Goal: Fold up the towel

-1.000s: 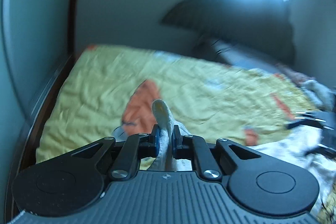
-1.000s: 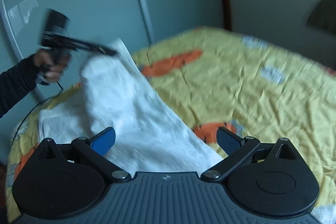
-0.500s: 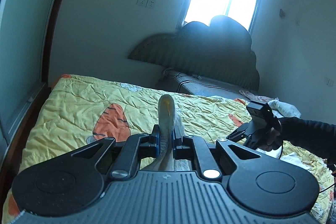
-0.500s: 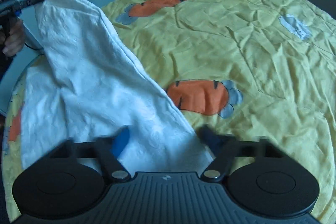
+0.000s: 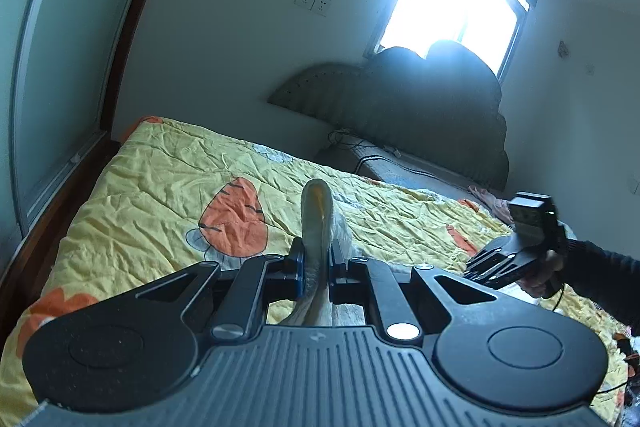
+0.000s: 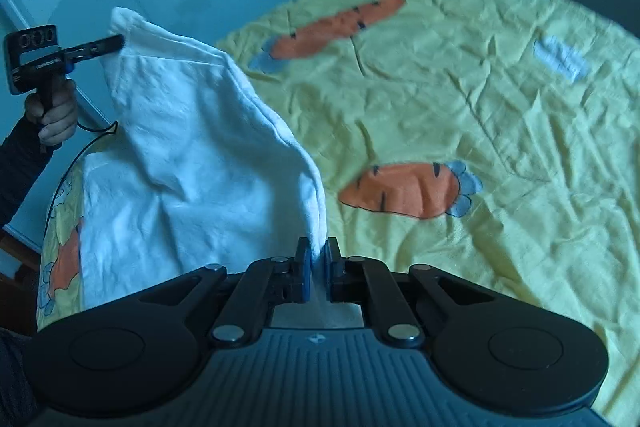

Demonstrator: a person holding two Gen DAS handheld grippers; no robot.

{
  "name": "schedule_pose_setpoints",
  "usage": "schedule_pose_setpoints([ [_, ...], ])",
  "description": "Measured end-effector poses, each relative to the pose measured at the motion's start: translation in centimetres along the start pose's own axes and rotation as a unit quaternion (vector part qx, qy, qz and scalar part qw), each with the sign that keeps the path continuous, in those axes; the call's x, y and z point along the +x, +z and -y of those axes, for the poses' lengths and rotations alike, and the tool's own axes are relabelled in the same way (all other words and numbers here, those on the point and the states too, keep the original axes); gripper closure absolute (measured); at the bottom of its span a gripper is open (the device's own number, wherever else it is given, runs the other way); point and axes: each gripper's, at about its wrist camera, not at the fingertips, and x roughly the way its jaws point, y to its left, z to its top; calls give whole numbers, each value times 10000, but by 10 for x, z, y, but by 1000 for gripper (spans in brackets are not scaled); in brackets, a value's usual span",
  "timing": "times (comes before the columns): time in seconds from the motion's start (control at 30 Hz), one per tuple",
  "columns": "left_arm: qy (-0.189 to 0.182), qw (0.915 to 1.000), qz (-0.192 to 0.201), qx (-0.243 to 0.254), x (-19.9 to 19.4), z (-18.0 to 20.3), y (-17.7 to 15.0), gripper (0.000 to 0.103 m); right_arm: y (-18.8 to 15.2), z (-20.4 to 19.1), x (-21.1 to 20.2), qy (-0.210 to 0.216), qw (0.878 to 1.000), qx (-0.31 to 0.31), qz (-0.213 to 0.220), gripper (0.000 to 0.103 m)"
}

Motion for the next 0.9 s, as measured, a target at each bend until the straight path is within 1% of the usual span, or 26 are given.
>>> schedule_pose_setpoints([
  [0.07, 11, 10000, 20, -87, -9, 2, -2, 91, -5, -24, -24, -46, 9991, -170, 373, 97],
  [0.13, 3, 9996, 8, -283, -20, 0, -8, 89, -19, -56, -51, 236, 9960, -393, 772, 96],
  [0.17, 21, 9992, -14, -409, -28, -1, -13, 85, -30, -74, -62, 451, 9937, -480, 904, 96],
  [0.2, 98, 9984, -18, -564, -36, -3, -20, 76, -44, -91, -69, 664, 9917, -527, 961, 97],
  [0.23, 227, 9972, -4, -716, -45, -5, -29, 70, -57, -106, -68, 754, 9913, -567, 914, 97],
  [0.27, 349, 9960, -1, -828, -53, -8, -38, 67, -71, -118, -63, 743, 9919, -607, 831, 97],
  [0.3, 485, 9945, 8, -924, -61, -9, -48, 60, -82, -126, -55, 695, 9929, -588, 771, 97],
  [0.33, 652, 9924, 14, -1039, -70, -9, -58, 54, -90, -130, -47, 692, 9936, -506, 730, 97],
  [0.37, 814, 9898, 19, -1171, -78, -7, -66, 51, -96, -129, -40, 725, 9939, -414, 716, 97],
  [0.43, 1010, 9842, 30, -1453, -94, -2, -80, 45, -100, -125, -30, 746, 9938, -260, 778, 97],
  [0.53, 1395, 9764, -99, -1646, -111, 13, -93, 45, -98, -121, -26, 774, 9925, -179, 928, 97],
  [0.6, 1551, 9726, -203, -1719, -120, 22, -100, 45, -96, -121, -28, 811, 9910, -156, 1049, 97],
  [0.63, 1545, 9717, -267, -1769, -123, 27, -103, 44, -99, -123, -28, 820, 9905, -142, 1091, 97],
  [0.8, 1207, 9690, -453, -2108, -131, 39, -121, 39, -99, -122, -32, 694, 9899, -7, 1239, 97],
  [0.83, 1175, 9659, -481, -2258, -131, 39, -126, 38, -99, -120, -34, 675, 9896, 64, 1271, 97],
  [0.9, 951, 9554, -473, -2757, -132, 34, -134, 38, -100, -120, -37, 613, 9896, 123, 1298, 97],
])
